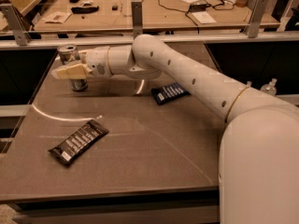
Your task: Knock coke can over
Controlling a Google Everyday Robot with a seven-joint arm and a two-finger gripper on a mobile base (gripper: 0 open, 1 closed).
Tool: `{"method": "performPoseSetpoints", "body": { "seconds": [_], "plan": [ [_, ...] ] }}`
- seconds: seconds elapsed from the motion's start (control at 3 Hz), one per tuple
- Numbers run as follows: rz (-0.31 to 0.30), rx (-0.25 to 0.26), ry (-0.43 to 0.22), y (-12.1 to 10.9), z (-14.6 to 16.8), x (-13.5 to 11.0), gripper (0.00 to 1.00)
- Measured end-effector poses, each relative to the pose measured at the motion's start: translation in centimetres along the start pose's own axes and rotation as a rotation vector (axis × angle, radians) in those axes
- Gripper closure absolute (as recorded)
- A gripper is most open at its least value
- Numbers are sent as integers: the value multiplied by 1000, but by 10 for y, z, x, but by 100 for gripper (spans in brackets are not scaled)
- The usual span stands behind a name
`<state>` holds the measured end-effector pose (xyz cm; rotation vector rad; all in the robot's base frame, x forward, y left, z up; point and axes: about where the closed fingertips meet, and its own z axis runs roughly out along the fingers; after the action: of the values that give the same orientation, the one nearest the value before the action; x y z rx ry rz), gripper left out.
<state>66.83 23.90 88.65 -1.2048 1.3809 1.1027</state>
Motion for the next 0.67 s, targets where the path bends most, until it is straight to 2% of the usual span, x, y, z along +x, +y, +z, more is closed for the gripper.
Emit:
{"method": "performPoseSetpoints", "body": {
  "seconds": [0.67],
  "plan": [
    [-8,-14,2,3,5,-1,88]
  ]
}}
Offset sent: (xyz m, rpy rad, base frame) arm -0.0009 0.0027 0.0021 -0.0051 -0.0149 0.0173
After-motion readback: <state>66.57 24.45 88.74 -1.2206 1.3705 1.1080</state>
